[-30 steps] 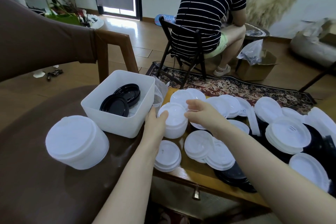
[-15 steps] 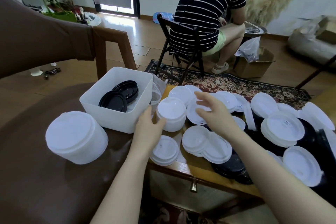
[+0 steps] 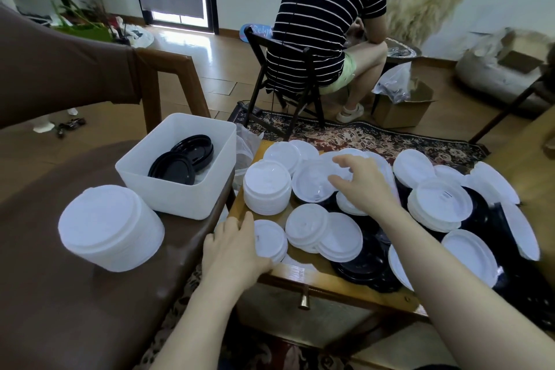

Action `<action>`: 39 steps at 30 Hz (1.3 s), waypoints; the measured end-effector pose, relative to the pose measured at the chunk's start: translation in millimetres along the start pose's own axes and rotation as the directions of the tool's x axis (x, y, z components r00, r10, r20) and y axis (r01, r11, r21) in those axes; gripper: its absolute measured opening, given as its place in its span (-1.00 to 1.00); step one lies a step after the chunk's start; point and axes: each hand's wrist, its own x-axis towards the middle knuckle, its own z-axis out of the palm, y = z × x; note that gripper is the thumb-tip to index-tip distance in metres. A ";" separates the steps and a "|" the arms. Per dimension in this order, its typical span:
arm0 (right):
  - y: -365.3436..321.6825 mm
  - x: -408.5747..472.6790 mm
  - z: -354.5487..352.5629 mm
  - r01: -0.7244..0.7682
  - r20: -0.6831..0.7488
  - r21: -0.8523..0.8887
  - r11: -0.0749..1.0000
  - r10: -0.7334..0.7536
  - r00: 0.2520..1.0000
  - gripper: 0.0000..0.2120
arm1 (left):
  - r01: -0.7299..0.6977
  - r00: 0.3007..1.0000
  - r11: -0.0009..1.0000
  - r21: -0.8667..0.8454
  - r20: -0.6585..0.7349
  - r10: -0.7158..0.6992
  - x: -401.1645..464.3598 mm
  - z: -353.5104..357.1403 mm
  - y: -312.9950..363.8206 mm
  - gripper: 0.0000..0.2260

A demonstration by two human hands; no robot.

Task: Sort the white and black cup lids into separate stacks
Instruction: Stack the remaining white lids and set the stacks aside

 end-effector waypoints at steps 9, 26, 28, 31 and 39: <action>-12.1 3.8 18.0 -0.128 -0.170 -0.243 0.961 0.088 0.982 -0.82 | -0.053 0.998 0.996 -0.077 -0.039 0.050 -1.8 -4.6 2.1 -0.33; -13.6 -61.1 -2.0 0.472 -0.566 0.135 0.871 -0.323 0.758 -0.60 | -0.093 0.990 -0.002 -0.996 -0.092 0.102 31.4 -30.7 69.2 -0.27; -5.2 -59.5 -2.0 0.504 -0.554 0.122 0.855 -0.363 0.750 -0.65 | -0.064 0.992 -0.124 -0.990 -0.076 0.098 31.9 -30.4 65.3 -0.34; -0.1 -58.0 -1.2 0.572 -0.496 0.056 0.818 -0.474 0.727 -0.72 | -0.033 0.992 -0.303 -0.952 -0.067 0.103 32.9 -34.4 59.2 -0.45; -7.3 -63.9 3.8 0.399 -0.093 0.435 0.807 -0.400 0.912 -0.41 | -0.010 0.994 -0.252 -0.968 -0.035 0.099 29.8 -34.4 54.6 -0.52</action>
